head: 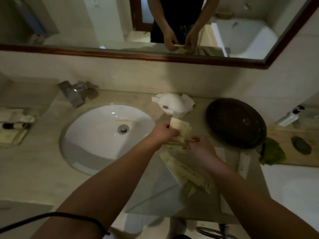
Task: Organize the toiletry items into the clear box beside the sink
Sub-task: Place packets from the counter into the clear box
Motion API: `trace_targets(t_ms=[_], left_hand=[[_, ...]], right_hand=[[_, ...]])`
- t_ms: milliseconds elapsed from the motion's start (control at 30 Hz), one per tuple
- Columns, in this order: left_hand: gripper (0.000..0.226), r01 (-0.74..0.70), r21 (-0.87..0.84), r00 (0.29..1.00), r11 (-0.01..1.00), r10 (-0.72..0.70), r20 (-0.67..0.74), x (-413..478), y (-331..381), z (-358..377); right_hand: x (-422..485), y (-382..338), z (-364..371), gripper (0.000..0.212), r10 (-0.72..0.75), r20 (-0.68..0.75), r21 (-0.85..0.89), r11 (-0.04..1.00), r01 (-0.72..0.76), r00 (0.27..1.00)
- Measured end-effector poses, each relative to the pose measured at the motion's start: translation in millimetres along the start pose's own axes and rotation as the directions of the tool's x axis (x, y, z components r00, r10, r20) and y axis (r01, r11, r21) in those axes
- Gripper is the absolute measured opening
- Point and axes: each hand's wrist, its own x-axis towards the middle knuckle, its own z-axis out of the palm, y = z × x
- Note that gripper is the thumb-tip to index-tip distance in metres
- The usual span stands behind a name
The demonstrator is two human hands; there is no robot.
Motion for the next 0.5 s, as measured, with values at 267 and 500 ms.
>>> trace_targets(t_ms=[267,500], left_hand=[[0.024,-0.016,-0.171,0.985,0.985,-0.013,-0.170,-76,-50,-201],[0.027,0.039,-0.338,0.875,0.940,-0.195,-0.443,-149,-128,-365]], right_hand=[[-72,-97,155,0.012,-0.235,0.259,0.006,0.970,0.241,0.937],[-139,-172,321,0.010,-0.315,0.398,0.017,0.942,0.337,0.862]])
